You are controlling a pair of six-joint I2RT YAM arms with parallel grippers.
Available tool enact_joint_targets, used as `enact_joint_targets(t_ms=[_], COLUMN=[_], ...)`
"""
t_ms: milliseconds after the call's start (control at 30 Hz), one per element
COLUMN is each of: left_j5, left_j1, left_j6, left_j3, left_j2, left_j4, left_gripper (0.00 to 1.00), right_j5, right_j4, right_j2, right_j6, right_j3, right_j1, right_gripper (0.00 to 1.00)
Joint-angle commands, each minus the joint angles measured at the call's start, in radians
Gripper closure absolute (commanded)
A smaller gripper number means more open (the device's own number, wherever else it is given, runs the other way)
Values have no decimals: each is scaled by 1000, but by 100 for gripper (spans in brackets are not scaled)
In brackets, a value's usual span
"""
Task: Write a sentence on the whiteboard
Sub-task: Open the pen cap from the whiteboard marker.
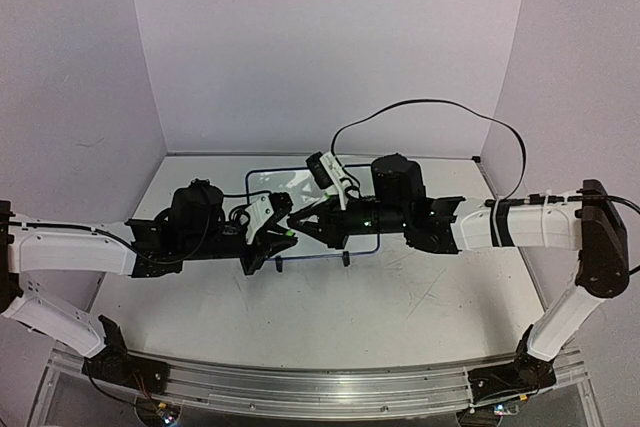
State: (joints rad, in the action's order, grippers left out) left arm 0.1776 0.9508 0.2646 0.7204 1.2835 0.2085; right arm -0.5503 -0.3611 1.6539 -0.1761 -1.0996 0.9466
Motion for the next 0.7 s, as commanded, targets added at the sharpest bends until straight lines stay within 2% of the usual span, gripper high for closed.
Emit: enact_joint_targets(t_ms=[0, 167, 433, 667], left_j5=[-63, -105, -63, -84], left_j1=[-1, -1, 0, -1], left_j6=[15, -26, -42, -75], left_j3=[55, 71, 83, 10], left_j2=[-23, -5, 20, -26], left_j4=[18, 9, -60, -63], left_gripper=[100, 100, 100, 100], right_j5=[-71, -29, 77, 117], right_j4=[10, 8, -29, -10], right_j2=[-32, -41, -104, -318], right_j6=[-17, -48, -88, -143], right_j3=[-9, -1, 31, 108], right_j1=[6, 5, -1, -140], right_gripper=[100, 100, 100, 100])
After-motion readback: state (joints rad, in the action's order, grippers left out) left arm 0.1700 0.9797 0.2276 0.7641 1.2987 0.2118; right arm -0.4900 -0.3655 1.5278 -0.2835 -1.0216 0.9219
